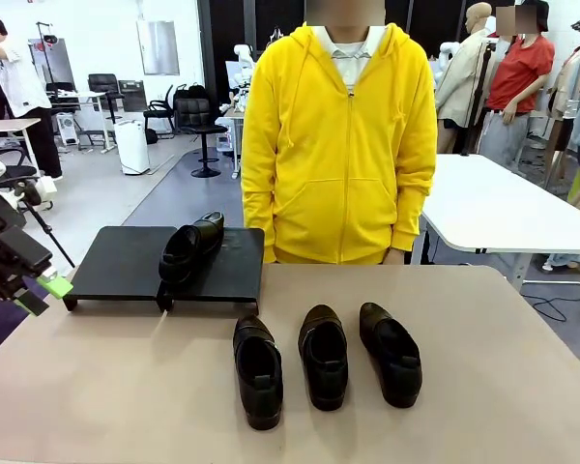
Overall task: Organize the shoes by placing them on the stand.
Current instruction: Place the Shoe from the middle of the table onto the Shoes Stand.
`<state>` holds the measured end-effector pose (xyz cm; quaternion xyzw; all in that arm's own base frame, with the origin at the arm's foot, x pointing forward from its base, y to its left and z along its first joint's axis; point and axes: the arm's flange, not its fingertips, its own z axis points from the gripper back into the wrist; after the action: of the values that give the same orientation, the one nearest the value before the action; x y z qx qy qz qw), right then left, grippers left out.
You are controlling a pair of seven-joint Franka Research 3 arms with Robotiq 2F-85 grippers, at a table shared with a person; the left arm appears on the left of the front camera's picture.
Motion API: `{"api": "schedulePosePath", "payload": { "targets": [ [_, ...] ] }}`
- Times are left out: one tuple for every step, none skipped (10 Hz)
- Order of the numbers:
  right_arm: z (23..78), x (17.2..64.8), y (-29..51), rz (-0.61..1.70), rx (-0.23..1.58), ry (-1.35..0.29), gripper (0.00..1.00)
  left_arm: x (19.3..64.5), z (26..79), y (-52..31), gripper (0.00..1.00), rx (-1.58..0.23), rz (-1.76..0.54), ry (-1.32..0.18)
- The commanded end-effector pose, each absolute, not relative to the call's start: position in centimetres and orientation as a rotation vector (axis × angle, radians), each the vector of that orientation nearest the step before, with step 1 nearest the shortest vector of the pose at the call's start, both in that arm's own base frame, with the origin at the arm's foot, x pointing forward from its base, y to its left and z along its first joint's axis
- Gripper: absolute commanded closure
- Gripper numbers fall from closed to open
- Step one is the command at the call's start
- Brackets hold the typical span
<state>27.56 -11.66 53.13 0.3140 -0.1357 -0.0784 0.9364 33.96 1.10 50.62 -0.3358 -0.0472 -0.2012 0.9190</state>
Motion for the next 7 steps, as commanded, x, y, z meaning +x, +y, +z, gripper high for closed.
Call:
{"api": "schedulePosePath", "payload": {
  "targets": [
    [53.47,27.75,-11.62,-0.148,0.653,-0.277,0.0,33.92,50.84,1.19,0.0,-0.705,-0.414,-0.095],
    [53.47,27.75,-11.62,-0.148,0.653,-0.277,0.0,33.92,50.84,1.19,0.0,-0.705,-0.414,-0.095],
    [53.47,27.75,-11.62,-0.148,0.653,-0.277,0.0,33.92,50.84,1.19,0.0,-0.705,-0.414,-0.095],
    [53.47,27.75,-11.62,-0.148,0.653,-0.277,0.0,33.92,50.84,1.19,0.0,-0.705,-0.414,-0.095],
    [53.47,27.75,-11.62,-0.148,0.653,-0.277,0.0,33.92,50.84,1.19,0.0,-0.705,-0.414,-0.095],
    [53.47,27.75,-11.62,-0.148,0.653,-0.277,0.0,33.92,50.84,1.19,0.0,-0.705,-0.414,-0.095],
    [53.47,27.75,-11.62,-0.148,0.653,-0.277,0.0,33.96,50.62,1.1,0.0,-0.69,-0.414,-0.097]
  ]
}}
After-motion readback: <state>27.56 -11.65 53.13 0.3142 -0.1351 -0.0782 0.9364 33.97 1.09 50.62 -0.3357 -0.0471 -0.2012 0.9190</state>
